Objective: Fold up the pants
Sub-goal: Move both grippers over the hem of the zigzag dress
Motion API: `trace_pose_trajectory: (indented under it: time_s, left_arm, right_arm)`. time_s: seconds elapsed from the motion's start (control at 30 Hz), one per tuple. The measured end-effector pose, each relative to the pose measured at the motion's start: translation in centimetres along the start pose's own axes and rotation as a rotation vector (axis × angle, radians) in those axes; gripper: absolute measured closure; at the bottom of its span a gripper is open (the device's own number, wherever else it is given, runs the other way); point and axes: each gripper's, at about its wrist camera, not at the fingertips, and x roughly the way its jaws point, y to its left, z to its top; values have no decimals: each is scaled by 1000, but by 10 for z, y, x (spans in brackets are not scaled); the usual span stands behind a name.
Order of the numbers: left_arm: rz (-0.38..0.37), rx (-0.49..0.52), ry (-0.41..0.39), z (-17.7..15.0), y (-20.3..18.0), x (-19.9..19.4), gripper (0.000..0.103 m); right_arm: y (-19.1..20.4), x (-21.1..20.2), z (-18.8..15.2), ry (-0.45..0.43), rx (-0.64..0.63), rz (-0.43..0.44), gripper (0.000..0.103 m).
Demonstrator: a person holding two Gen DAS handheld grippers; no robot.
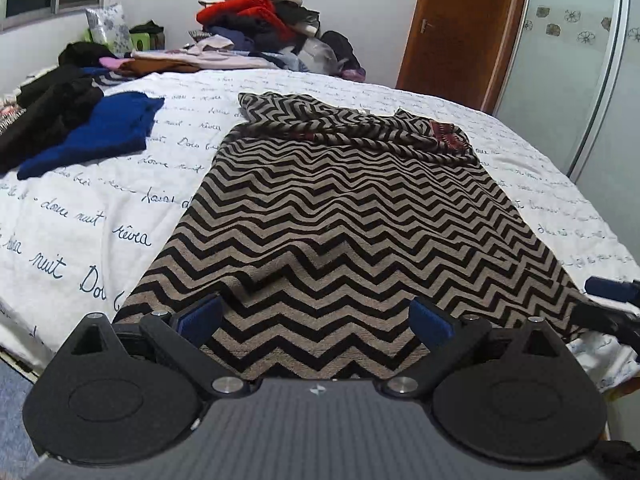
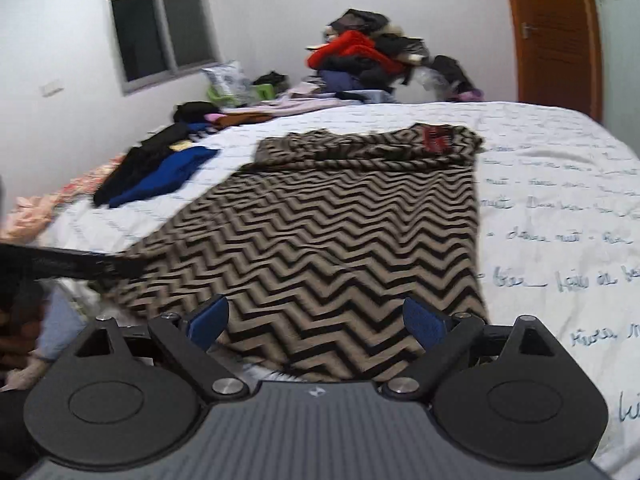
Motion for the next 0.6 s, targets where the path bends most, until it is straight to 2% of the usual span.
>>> trace_pose_trajectory:
  time_s: [0.07,0.17,0.3,0.43,0.6]
  left_arm:
    - [4,9,16,-1,0,6,3]
    - [-3,30,95,-8,-2,16,4]
    - [5,45,113,-17,-9,18,4]
    - [47,52,81,-16,-15,16,3]
    - [74,47,90,-15,-17,17,3]
  right_arm:
    - [-9,15,-3,47,29,-37,8]
    - [-18,26,-14,196,90,-45,8]
    - [-12,4,-14,151,42,-19,8]
    - [-8,-1,0,69,47,-21,8]
    - [-3,16,-6,126,28,-57,8]
